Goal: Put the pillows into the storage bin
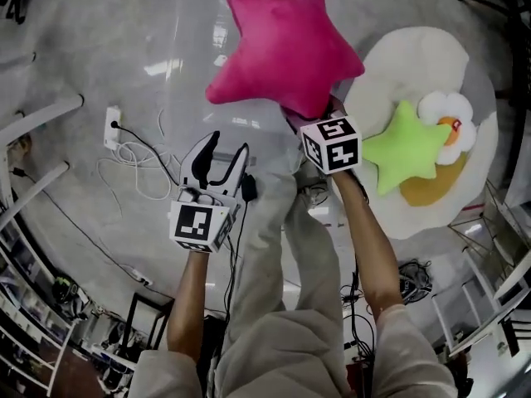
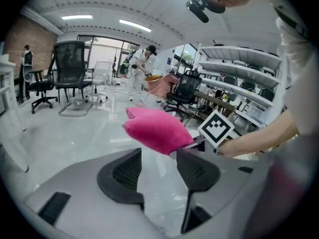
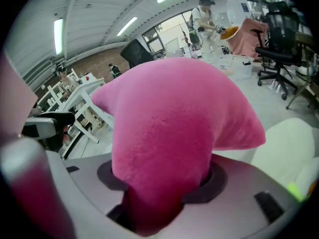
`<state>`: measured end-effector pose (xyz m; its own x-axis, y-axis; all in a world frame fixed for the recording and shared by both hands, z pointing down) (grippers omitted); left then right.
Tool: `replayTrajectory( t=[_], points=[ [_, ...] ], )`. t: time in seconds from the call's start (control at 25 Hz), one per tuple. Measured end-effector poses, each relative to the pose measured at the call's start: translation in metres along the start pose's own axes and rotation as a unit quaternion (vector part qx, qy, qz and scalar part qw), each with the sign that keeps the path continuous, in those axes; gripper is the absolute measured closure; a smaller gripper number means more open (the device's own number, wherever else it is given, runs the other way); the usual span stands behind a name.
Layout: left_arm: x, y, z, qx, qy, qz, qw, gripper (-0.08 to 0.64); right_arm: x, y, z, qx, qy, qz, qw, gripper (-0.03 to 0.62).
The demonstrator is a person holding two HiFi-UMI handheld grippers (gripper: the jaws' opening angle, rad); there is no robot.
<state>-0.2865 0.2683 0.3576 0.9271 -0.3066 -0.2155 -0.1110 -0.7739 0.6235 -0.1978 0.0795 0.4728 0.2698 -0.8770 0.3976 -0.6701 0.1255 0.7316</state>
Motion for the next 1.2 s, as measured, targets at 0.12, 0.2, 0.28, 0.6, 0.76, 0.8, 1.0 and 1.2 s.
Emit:
replayTrajectory(
  t=[0.12,0.2,0.28,0.6,0.76,0.8,1.0,1.2],
  points=[
    [-0.012,-0.006,-0.010,0.001,-0.013,0.013,0.9998,0.341,-0.013,0.044,-0.010,-0.050,0.005,0.022,0.998,0.307],
    [-0.018,-0.008,-0.016,-0.001,-0.021,0.019,0.9996,0.341,-0.020,0.075,-0.021,-0.081,0.037,0.048,0.995,0.194],
    [-0.020,-0.011,-0.021,-0.004,-0.028,0.022,0.9994,0.341,-0.026,0.093,-0.026,-0.080,0.053,0.053,0.994,0.054],
    [-0.019,-0.003,-0.009,-0.009,-0.008,-0.004,0.9999,0.341,-0.030,0.062,-0.022,0.000,0.039,0.031,0.999,0.029],
    [0.011,0.022,0.004,-0.013,0.015,-0.041,0.9990,0.341,0.006,0.014,-0.028,0.043,0.063,0.001,0.997,0.029],
    [0.019,0.028,0.006,-0.015,0.022,-0.052,0.9983,0.341,0.015,0.003,-0.031,0.052,0.073,-0.009,0.996,0.029],
    [0.068,0.058,0.015,-0.032,0.065,-0.116,0.9906,0.341,0.065,-0.051,-0.062,0.088,0.130,-0.071,0.985,0.029],
    [0.123,0.083,0.013,-0.054,0.101,-0.162,0.9802,0.341,0.108,-0.105,-0.108,0.108,0.174,-0.118,0.972,0.029]
  ],
)
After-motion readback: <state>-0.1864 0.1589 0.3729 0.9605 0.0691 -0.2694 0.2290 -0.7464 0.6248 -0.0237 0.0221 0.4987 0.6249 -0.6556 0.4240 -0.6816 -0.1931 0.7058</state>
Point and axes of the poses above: the fingertips, and each gripper's own axes: y forward along the fingers, x to its right, z out of its top, the point moved 8 cm from there along -y, backward along the fingers, and after that the axes turned 1 degree about z, right-handed, at the moved point
